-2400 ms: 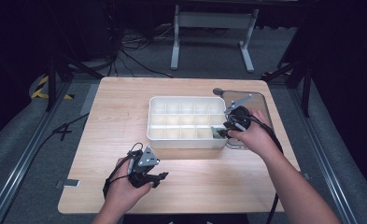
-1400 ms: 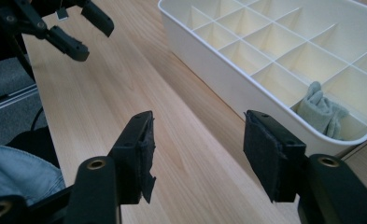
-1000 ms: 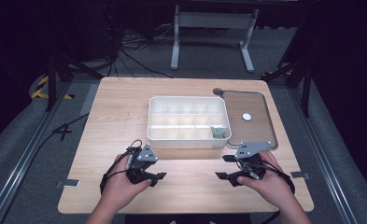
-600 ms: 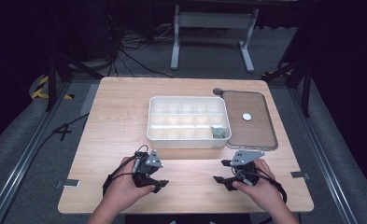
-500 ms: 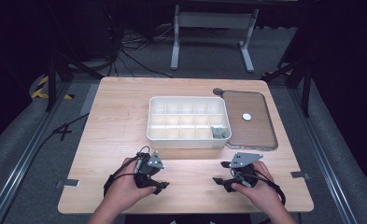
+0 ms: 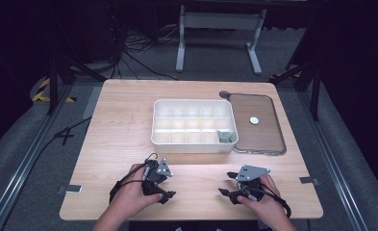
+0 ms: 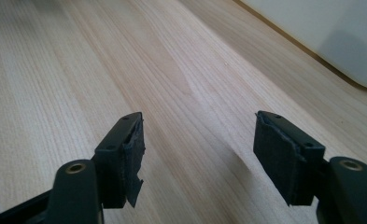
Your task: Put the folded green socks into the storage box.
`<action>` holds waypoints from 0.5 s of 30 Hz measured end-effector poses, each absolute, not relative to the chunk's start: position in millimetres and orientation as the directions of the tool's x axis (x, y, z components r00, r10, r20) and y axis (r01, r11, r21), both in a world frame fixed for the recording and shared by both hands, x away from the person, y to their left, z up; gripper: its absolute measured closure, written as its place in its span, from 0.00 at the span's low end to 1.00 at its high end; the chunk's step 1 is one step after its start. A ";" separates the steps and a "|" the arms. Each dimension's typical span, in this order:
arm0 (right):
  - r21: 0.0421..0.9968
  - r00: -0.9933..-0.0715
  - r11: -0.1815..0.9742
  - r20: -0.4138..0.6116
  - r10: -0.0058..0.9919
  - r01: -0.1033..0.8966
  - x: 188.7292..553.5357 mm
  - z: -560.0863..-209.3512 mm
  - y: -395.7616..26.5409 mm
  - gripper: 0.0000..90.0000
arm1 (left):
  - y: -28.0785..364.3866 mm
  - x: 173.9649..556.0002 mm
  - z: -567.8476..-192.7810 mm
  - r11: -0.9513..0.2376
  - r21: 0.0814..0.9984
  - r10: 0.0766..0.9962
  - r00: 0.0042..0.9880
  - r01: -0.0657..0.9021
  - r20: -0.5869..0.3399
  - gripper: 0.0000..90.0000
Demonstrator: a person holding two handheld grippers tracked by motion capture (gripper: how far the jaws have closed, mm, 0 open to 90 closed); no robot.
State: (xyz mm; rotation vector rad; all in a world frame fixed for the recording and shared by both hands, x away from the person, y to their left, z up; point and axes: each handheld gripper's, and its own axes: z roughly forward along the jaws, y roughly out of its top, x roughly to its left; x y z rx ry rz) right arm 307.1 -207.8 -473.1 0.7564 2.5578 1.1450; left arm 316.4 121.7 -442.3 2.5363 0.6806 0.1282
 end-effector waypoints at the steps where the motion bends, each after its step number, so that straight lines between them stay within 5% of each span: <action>1: 0.747 -0.836 0.558 -0.007 0.549 0.360 306.7 -473.9 -208.6 0.38 | 122.5 316.7 -443.3 -0.738 0.502 0.505 0.863 0.451 -0.033 0.30; 15: 0.738 -0.821 0.566 -0.029 0.571 0.367 311.8 -482.2 -211.3 0.37 | 128.8 318.1 -453.6 -0.698 0.531 0.547 0.836 0.481 -0.038 0.25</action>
